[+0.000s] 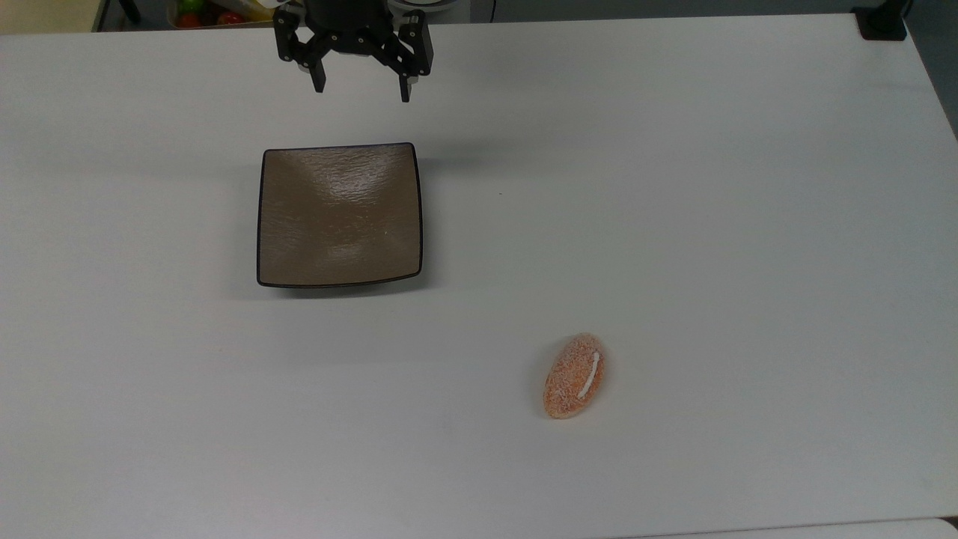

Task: Bread is placed on a ceramic plate
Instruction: 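Move the open gripper over the orange bread roll and lower it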

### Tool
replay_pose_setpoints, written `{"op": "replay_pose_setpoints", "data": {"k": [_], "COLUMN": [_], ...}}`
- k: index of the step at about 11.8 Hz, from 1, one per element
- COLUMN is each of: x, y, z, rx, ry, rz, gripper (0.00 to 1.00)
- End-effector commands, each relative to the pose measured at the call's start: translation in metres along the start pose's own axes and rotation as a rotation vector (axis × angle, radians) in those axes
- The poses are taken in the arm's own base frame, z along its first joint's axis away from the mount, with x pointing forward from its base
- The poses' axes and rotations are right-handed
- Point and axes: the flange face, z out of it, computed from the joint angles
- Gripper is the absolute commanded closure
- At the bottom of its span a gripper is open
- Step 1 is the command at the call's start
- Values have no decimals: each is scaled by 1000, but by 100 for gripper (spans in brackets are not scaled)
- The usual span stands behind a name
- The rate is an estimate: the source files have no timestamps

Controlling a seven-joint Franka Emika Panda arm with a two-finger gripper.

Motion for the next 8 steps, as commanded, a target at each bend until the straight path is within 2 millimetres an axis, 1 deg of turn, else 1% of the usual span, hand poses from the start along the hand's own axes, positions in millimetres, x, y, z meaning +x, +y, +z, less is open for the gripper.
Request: {"op": "replay_pose_setpoints", "data": {"k": [1, 4, 6, 7, 8], "x": [-5, -5, -1, 7, 20], "y": [-3, -5, -8, -12, -16], "z": [2, 3, 12, 14, 19], "rx": [20, 20, 20, 24, 27], "ry": [3, 0, -10, -7, -9], "rz": [-17, 8, 70, 127, 186], "gripper": [0, 0, 0, 0, 0]}}
